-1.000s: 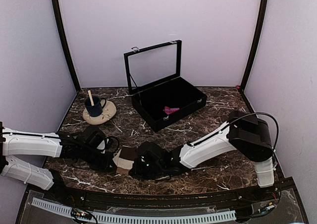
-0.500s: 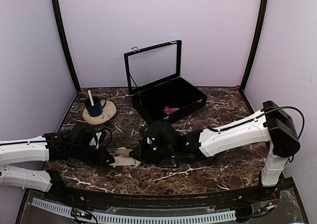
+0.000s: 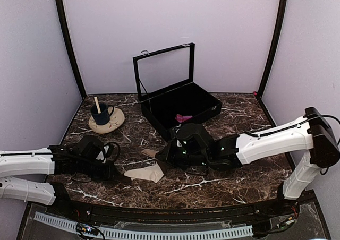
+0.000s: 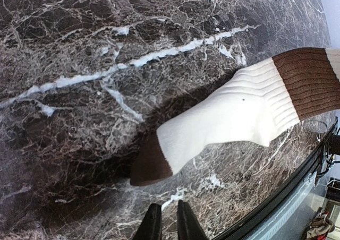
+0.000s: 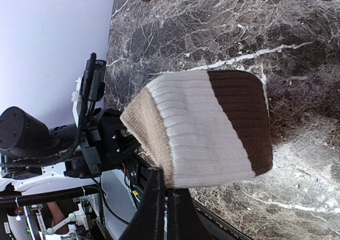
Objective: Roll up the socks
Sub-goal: Adjust the sock at the center of the board.
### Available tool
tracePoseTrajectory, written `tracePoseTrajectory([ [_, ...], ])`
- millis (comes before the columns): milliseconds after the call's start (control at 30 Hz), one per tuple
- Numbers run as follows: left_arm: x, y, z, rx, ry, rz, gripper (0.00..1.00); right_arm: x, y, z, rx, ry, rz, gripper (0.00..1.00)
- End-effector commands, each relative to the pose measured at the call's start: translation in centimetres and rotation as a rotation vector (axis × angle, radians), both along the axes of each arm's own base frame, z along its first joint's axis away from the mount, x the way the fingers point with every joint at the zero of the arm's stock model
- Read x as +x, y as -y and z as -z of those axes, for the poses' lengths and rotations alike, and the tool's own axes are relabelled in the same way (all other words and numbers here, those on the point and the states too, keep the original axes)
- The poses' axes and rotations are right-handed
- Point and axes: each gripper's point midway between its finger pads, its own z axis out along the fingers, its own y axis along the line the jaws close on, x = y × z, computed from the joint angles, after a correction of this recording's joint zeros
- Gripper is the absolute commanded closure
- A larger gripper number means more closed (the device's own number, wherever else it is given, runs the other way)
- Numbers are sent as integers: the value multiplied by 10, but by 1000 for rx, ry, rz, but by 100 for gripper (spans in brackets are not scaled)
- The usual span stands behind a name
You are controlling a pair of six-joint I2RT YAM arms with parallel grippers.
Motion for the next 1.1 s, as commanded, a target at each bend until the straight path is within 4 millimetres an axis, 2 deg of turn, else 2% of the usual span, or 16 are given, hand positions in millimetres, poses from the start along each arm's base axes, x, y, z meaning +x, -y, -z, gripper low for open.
tracePoseTrajectory([
  [0,-4,5,6,-16,-6,31,86,8,-5,-45,110,50,34,100],
  [100,-3,8,5,-31,-2,36,86,12,-16,-71,128,90,10,100],
  [167,-1,8,3,-31,7,33,86,16,-28,-96,156,125,-7,100],
  [267,1,3,-2,-19,25,12,86,26,-47,-118,189,149,-28,100],
  [433,7,-14,-16,-7,92,-71,85,40,-102,-159,288,208,-116,100],
  [467,8,-18,-19,-7,108,-89,84,42,-116,-185,348,234,-141,100],
  [567,10,-29,-27,-4,147,-134,82,42,-145,-222,453,276,-205,100],
  [633,10,-37,-30,9,163,-159,82,44,-159,-231,501,277,-223,100],
  [700,8,-43,-29,23,165,-175,82,42,-164,-234,561,263,-229,100],
  [800,7,-50,-28,27,176,-197,82,40,-152,-218,673,201,-188,100],
  [900,6,-55,-26,31,184,-215,82,36,-117,-184,719,136,-95,100],
  [967,6,-56,-23,31,186,-217,82,31,-90,-149,704,97,-33,100],
  [1033,6,-55,-20,26,189,-211,83,23,-62,-105,656,58,22,100],
  [1067,6,-53,-18,24,188,-205,84,17,-42,-69,605,18,54,100],
])
